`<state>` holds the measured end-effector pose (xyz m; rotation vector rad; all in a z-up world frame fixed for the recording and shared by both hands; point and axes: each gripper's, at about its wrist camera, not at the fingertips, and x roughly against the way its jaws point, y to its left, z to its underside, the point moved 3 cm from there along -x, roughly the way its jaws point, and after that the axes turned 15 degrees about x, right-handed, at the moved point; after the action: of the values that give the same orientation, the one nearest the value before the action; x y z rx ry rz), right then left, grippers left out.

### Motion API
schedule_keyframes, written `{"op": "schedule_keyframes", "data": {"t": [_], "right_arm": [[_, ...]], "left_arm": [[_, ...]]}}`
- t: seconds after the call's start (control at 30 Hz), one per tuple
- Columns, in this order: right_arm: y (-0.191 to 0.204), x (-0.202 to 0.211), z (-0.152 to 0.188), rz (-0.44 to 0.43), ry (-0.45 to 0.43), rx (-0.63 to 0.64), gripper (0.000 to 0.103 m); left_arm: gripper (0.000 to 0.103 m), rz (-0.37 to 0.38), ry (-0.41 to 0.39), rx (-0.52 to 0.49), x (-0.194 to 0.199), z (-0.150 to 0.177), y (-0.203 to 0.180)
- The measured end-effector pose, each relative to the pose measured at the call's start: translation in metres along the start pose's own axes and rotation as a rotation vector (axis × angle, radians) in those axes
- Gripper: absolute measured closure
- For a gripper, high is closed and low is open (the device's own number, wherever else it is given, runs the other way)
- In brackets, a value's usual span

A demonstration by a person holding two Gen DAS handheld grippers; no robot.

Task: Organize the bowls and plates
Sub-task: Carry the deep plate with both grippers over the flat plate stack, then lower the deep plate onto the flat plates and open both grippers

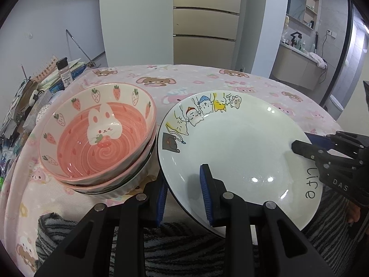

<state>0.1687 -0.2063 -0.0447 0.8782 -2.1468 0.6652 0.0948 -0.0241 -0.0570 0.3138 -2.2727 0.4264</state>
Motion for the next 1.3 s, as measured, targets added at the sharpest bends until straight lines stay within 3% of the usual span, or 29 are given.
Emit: {"op": "schedule_keyframes", "data": {"t": [0.3, 0.67, 0.93, 1.17, 1.3], "right_arm": [[0.001, 0.007, 0.002, -0.003, -0.012, 0.022, 0.078], [-0.004, -0.014, -0.016, 0.030, 0.031, 0.100, 0.077], [-0.013, -0.027, -0.027, -0.019, 0.031, 0.108, 0.077], [-0.009, -0.020, -0.024, 0.014, 0.040, 0.154, 0.077], [-0.001, -0.009, -0.014, 0.118, 0.078, 0.211, 0.079]], "left_arm": [[0.074, -0.020, -0.012, -0.017, -0.002, -0.001, -0.002], [0.074, -0.057, -0.019, -0.043, -0.005, -0.001, -0.007], [0.068, -0.047, -0.009, -0.056, -0.008, 0.001, -0.008], [0.065, -0.022, 0.011, -0.057, -0.009, 0.002, -0.008], [0.059, 0.015, 0.046, -0.078, -0.013, 0.005, -0.012]]}}
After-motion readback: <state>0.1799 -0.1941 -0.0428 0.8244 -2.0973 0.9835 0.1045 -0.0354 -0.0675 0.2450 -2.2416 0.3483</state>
